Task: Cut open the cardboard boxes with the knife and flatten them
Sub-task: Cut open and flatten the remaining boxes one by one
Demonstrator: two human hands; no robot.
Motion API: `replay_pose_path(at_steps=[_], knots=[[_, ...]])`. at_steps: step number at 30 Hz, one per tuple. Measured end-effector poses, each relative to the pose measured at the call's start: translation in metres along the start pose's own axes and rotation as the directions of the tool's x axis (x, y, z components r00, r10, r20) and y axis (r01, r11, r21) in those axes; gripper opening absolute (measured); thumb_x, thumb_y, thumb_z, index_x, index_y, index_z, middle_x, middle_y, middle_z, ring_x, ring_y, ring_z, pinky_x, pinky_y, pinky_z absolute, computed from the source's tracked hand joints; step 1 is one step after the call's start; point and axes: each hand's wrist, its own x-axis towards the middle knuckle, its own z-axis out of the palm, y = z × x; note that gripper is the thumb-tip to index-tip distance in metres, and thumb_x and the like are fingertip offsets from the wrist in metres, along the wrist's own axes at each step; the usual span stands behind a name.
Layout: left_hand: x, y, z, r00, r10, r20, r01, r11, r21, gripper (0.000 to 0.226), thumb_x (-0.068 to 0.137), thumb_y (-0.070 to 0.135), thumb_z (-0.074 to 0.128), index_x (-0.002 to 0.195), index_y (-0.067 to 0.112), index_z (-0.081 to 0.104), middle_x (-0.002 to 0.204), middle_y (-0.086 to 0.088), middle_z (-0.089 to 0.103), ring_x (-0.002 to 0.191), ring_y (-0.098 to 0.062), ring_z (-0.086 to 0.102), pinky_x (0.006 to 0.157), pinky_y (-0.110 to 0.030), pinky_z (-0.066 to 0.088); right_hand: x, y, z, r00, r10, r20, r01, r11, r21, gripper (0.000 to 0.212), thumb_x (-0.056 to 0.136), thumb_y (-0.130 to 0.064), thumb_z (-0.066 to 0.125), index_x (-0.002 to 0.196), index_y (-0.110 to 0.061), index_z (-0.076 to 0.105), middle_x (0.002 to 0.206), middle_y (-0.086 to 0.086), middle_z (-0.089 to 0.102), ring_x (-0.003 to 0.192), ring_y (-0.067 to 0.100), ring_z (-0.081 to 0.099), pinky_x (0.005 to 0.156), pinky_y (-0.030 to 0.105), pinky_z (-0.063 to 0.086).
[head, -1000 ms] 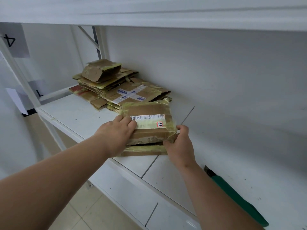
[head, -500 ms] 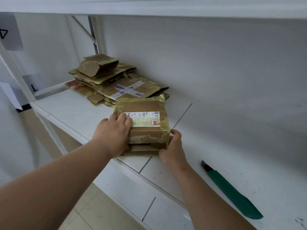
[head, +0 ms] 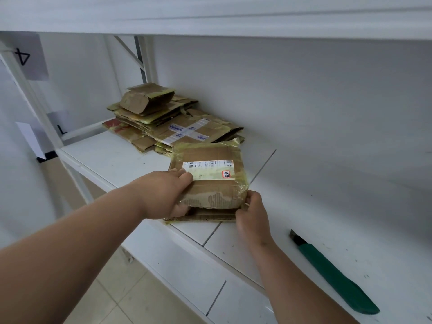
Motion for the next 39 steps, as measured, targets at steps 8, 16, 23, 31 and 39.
replay_pose_path(at_steps=[8, 16, 23, 31, 39], knots=[[0.003, -0.019, -0.021, 0.981, -0.172, 0.086, 0.188, 0.953, -0.239, 0.034, 0.098, 0.051, 0.042, 0.112, 0.026, 0.06, 0.101, 0.002, 0.063, 0.094, -0.017, 0.057, 0.085, -0.034, 0.047, -0.001, 0.005, -0.009, 0.999, -0.004, -0.037, 0.003, 1.0, -0.019, 0.034, 0.092, -0.002, 0.051, 0.122, -0.015, 0.06, 0.092, -0.019, 0.058, 0.08, -0.009, 0.054, 0.066, 0.003, 0.04], [0.019, -0.013, -0.011, 0.929, -0.368, -0.047, 0.28, 0.779, -0.56, 0.032, 0.084, 0.058, 0.065, 0.081, 0.026, 0.06, 0.083, 0.003, 0.062, 0.079, -0.013, 0.058, 0.067, -0.031, 0.044, 0.003, -0.007, -0.011, 0.997, -0.065, -0.046, 0.059, 0.991, -0.124, 0.072, 0.075, -0.054, 0.075, 0.132, -0.028, 0.04, 0.113, -0.011, 0.057, 0.097, 0.011, 0.062, 0.082, 0.031, 0.056], [0.017, -0.007, -0.007, 0.862, -0.498, -0.1, 0.326, 0.694, -0.642, 0.031, 0.079, 0.058, 0.069, 0.084, 0.031, 0.054, 0.084, 0.01, 0.06, 0.078, -0.005, 0.055, 0.062, -0.027, 0.041, 0.006, -0.021, 0.008, 0.98, -0.088, -0.181, 0.054, 0.981, -0.186, 0.097, 0.065, -0.065, 0.076, 0.141, -0.024, 0.03, 0.133, -0.004, 0.046, 0.117, 0.022, 0.056, 0.095, 0.048, 0.052], [0.008, 0.006, 0.01, 0.756, -0.621, -0.208, 0.303, 0.613, -0.73, 0.051, 0.074, 0.058, 0.074, 0.103, 0.025, 0.047, 0.089, 0.011, 0.054, 0.08, -0.008, 0.054, 0.065, -0.029, 0.045, -0.001, -0.005, -0.017, 0.992, -0.086, -0.092, 0.095, 0.99, 0.103, 0.047, 0.092, -0.018, 0.054, 0.134, -0.032, 0.037, 0.098, -0.008, 0.059, 0.083, 0.011, 0.062, 0.064, 0.021, 0.051], [0.005, 0.022, 0.026, 0.661, -0.732, -0.164, 0.344, 0.49, -0.801, 0.088, 0.061, 0.072, 0.069, 0.124, 0.021, 0.036, 0.121, -0.004, 0.055, 0.101, -0.025, 0.058, 0.077, -0.038, 0.051, 0.002, -0.004, -0.028, 0.995, -0.051, -0.089, 0.068, 0.978, 0.198, 0.031, 0.101, -0.03, 0.053, 0.131, -0.027, 0.052, 0.097, -0.011, 0.059, 0.091, 0.006, 0.058, 0.069, 0.013, 0.044]])
